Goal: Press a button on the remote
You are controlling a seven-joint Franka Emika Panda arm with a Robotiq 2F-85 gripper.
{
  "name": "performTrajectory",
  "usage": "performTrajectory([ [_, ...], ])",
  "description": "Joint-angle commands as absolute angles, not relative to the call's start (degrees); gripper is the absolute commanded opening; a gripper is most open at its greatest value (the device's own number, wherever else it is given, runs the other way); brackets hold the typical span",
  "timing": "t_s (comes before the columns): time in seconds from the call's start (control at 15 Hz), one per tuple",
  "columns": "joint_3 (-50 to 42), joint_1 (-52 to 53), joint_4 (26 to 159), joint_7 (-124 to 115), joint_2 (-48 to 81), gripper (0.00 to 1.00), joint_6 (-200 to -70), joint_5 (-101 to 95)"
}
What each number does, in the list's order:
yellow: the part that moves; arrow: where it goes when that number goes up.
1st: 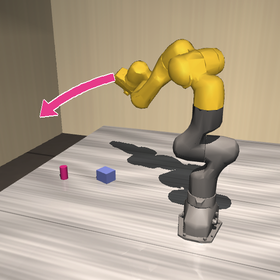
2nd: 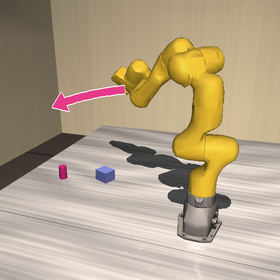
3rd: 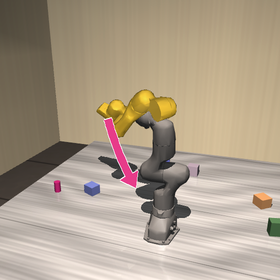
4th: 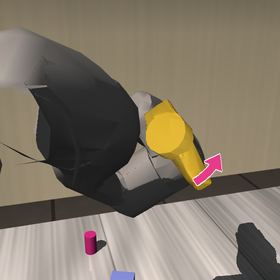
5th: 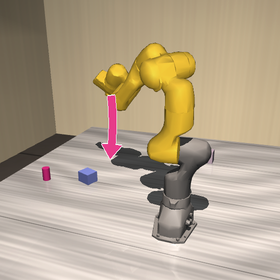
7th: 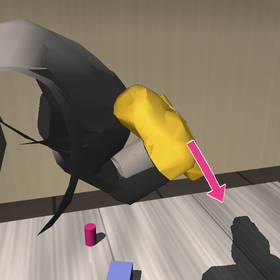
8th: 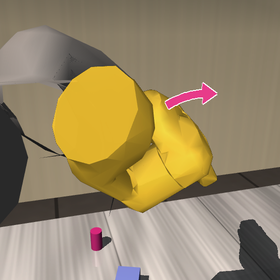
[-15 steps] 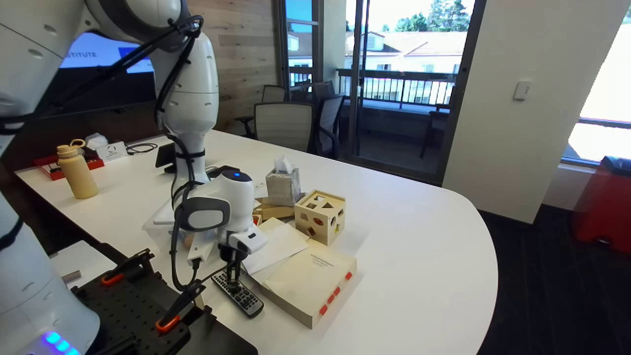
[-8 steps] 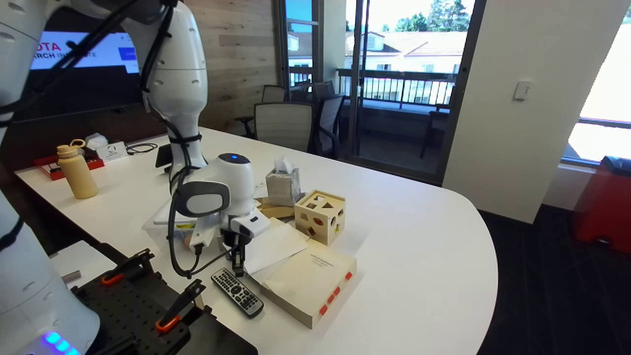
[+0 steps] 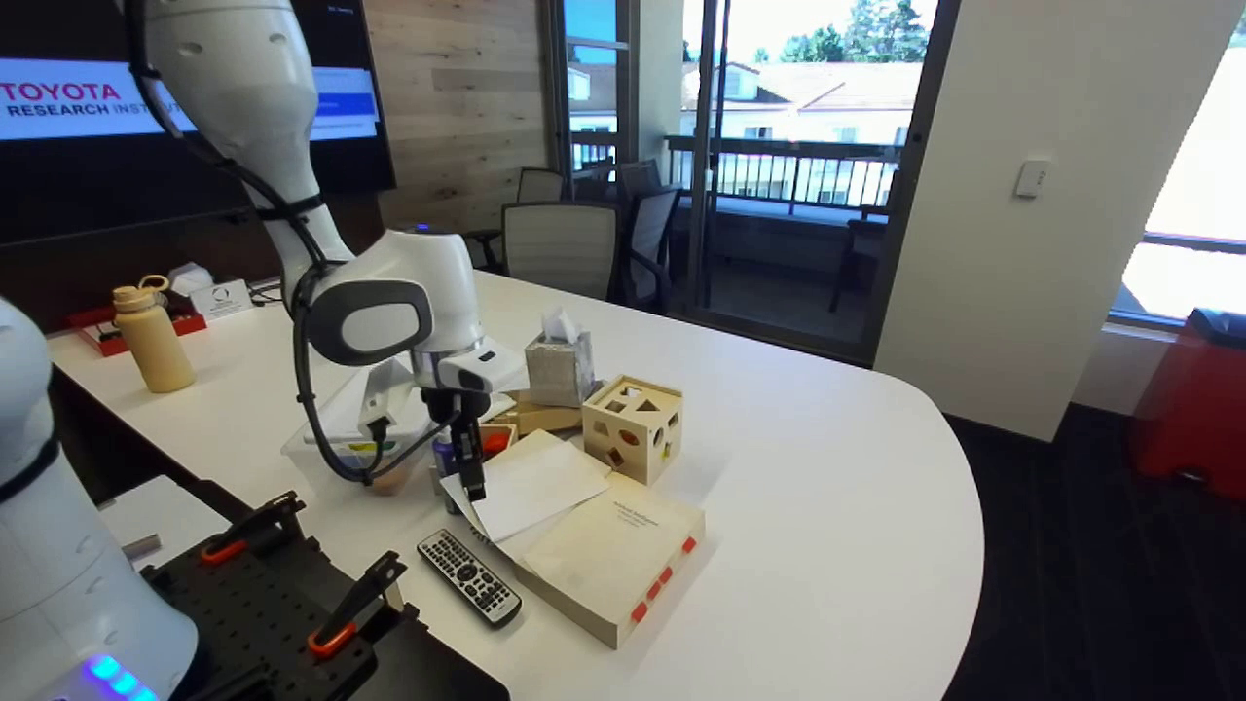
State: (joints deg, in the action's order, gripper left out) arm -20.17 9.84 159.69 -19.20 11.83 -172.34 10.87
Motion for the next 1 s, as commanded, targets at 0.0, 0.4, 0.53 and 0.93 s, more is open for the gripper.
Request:
performTrajectory([
  [0.0, -31.31, 19.16, 159.43, -25.25, 4.8, 0.79, -168.3, -0.15],
  [0.4, -37.24, 22.03, 157.46, -36.61, -6.73, 1.0, -160.54, -21.47],
  [0.53, -35.76, 21.26, 157.17, -37.79, -11.04, 1.0, -156.1, -23.74],
  [0.93, -9.64, -0.05, 157.63, -30.82, -17.36, 1.0, -148.87, -11.44],
])
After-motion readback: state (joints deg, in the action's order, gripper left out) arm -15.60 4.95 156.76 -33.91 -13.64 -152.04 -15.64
